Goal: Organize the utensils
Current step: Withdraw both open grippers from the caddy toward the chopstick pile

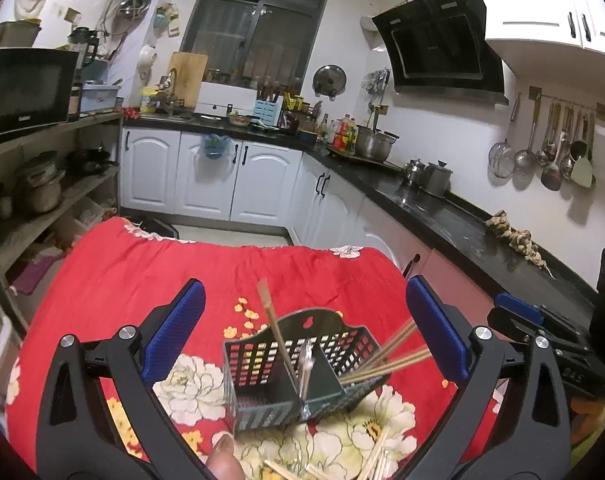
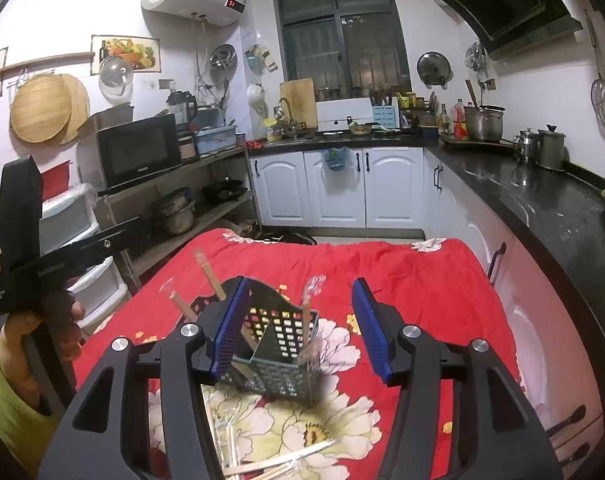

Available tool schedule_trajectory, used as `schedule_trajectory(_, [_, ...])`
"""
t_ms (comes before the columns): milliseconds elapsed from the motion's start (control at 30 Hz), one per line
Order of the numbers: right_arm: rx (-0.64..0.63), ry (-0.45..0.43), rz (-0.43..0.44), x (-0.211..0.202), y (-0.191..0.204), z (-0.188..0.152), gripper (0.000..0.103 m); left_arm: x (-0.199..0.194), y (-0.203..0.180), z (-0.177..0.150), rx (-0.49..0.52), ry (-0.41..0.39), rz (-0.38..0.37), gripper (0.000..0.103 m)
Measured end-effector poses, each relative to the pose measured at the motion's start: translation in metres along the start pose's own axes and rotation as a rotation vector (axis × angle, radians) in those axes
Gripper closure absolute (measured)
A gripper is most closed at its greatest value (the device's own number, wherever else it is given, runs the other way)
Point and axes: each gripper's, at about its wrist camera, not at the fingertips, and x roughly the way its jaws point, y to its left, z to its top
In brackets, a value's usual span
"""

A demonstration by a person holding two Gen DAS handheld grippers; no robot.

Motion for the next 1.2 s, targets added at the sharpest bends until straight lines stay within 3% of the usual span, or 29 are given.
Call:
schedule_trajectory(533, [-0.036, 0.02, 0.046, -0.017, 0.03, -0.029, 0.05, -0.029, 0.017, -0.036, -0.04, 0.028, 0.014, 0.011])
schedule_trajectory(1200, [-0.026, 0.114, 0.07, -0.008, 0.038, -0.073, 0.05, -0.023, 0.036, -0.086, -0.082, 0.128, 0.044, 0.011])
